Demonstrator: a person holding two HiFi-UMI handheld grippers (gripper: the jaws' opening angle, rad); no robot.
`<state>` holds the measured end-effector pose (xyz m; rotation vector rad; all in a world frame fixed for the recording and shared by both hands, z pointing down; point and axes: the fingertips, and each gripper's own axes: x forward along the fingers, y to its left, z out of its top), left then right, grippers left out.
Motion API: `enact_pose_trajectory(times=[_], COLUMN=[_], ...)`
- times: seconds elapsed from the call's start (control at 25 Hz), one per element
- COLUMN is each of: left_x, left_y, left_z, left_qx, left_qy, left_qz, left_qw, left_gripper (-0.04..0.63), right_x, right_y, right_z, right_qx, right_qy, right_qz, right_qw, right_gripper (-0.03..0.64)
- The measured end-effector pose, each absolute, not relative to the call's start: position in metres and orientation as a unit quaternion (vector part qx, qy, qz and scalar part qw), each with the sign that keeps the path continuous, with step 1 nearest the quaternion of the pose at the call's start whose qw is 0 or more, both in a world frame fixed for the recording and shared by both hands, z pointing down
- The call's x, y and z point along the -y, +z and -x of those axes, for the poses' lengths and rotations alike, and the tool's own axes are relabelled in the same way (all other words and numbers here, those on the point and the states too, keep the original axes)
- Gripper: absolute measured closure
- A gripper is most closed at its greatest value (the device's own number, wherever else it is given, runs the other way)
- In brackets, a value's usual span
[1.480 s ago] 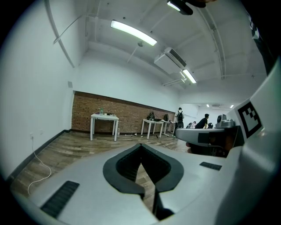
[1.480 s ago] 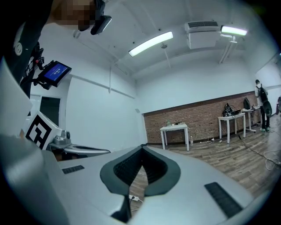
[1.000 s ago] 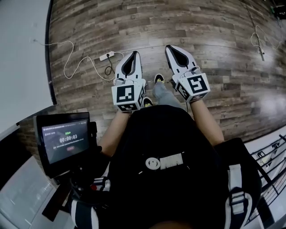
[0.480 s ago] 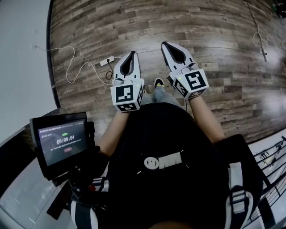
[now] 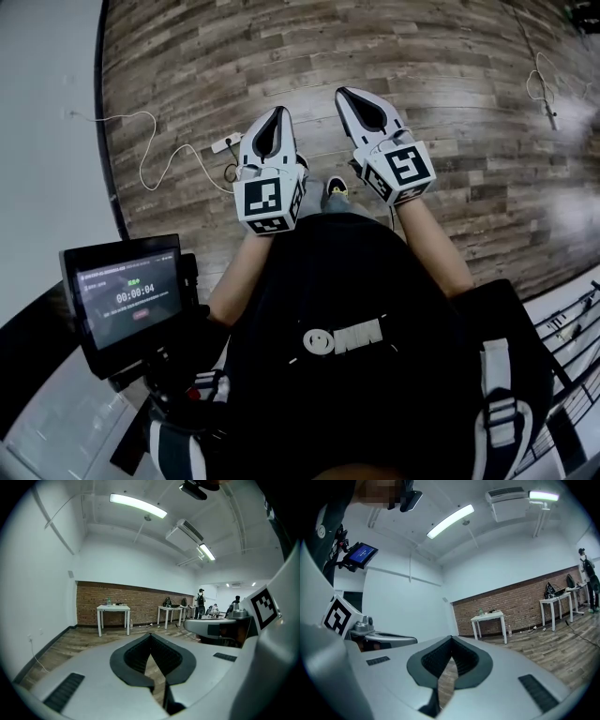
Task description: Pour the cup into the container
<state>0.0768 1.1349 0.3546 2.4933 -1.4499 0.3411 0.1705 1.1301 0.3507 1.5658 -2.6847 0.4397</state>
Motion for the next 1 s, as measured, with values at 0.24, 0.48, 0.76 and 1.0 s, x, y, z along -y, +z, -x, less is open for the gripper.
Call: enact_pose_trajectory(times=[0.24, 0.48, 0.76, 1.0], left_x=[-1.096, -1.045, -1.009, -0.988], left_y=[0.366, 0.369, 0.367, 0.372], left_z=[-0.031, 0.011, 0.027, 0.027], left_qx=[0.492, 0.502, 0.495, 0.486], left_qy=[0.100, 0.076, 0.064, 0.062], left_qz=[-0.855, -0.851, -0.857, -0.862], left_qw=[0.127, 0.133, 0.130, 0.132], left_gripper=[0.595, 0.595, 0.595, 0.595], right_x=[-1.093, -1.050, -1.015, -0.996], right_y=[0.358, 0.362, 0.361, 0.361], right_z=[-0.126, -0.087, -0.064, -0.065], right_qx=[0.852, 0.851, 0.851, 0.847], right_qy=[0.131, 0.125, 0.117, 0.109], right_qz=[-0.507, -0.509, -0.511, -0.519], right_qw=[0.011, 0.025, 0.036, 0.037], right_gripper=[0.614, 0.615, 0.614, 0.614])
